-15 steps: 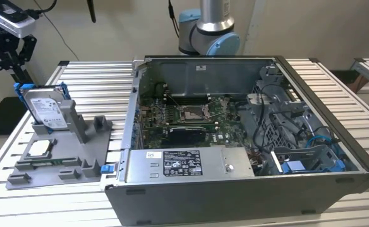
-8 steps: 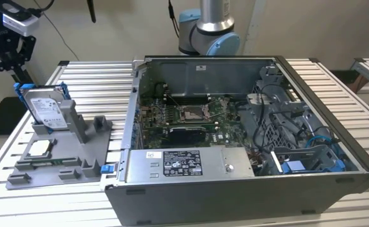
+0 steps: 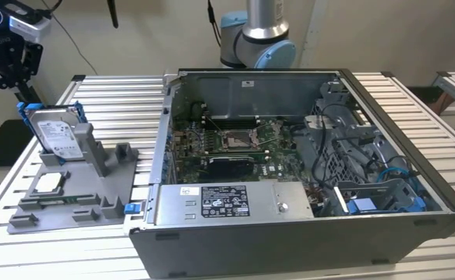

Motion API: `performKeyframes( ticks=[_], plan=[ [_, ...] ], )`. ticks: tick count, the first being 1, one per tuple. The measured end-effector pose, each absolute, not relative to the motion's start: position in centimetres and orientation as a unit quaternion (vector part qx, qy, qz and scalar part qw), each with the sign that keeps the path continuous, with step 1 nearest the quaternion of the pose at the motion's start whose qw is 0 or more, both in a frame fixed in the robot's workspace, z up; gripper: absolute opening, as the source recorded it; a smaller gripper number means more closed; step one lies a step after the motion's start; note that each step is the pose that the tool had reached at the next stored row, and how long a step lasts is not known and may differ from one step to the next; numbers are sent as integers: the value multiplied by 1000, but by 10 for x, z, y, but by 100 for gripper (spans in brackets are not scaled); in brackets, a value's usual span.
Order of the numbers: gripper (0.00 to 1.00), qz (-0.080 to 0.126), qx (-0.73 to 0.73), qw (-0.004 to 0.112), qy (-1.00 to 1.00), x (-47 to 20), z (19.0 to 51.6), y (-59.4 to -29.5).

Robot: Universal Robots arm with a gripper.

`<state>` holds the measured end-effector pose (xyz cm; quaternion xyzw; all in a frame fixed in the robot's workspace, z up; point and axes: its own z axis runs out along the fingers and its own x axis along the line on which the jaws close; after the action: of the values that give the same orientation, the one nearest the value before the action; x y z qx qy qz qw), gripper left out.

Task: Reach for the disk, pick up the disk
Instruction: 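Pick up the disk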

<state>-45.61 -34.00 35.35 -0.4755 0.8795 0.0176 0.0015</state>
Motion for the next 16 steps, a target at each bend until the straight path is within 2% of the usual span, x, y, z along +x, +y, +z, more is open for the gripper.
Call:
performKeyframes(
  ticks=[16],
  plan=[
    [0,18,-594,-1,804,-456,350,-340]
  ],
)
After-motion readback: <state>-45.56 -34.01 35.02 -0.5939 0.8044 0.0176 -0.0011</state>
